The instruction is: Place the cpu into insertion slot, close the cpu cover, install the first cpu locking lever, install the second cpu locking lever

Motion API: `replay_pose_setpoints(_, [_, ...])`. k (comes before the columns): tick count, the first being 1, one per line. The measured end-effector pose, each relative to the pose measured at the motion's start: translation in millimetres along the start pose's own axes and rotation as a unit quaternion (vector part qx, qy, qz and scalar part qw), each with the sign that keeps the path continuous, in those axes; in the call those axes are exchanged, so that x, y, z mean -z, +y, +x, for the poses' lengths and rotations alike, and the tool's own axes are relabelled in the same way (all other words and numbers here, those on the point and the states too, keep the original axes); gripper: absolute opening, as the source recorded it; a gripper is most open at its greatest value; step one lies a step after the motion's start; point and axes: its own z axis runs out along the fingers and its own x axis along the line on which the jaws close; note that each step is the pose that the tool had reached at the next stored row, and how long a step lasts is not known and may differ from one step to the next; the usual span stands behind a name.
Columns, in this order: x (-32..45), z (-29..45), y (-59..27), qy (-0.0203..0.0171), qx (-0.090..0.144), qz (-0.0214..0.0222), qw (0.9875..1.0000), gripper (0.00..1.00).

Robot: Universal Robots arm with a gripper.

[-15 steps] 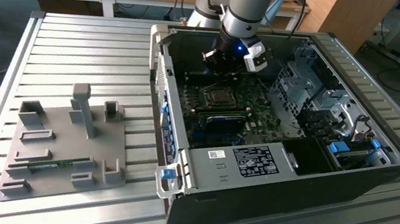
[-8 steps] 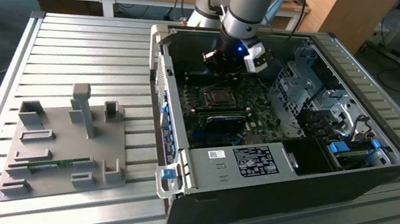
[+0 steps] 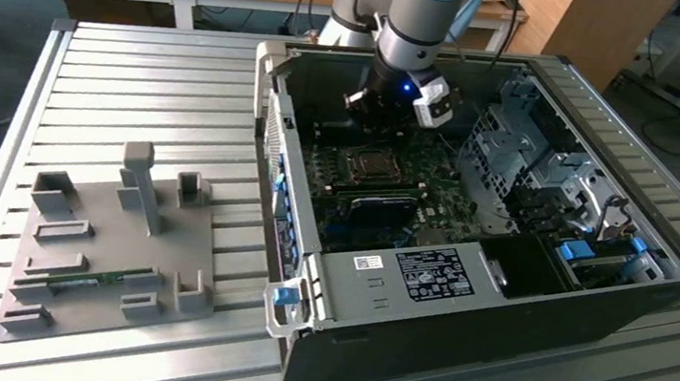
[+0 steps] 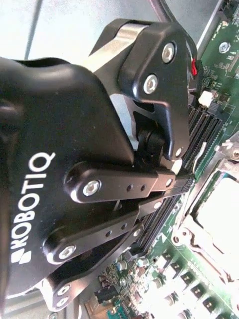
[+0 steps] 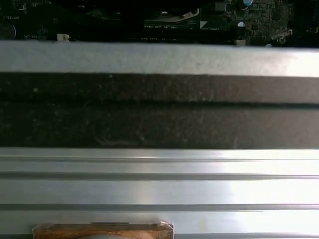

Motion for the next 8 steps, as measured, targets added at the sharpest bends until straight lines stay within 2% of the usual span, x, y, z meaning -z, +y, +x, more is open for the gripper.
replay_pose_setpoints(8, [-3.5,-0.4,0.2,0.0001,0.0,0.0001,1.0,0.11])
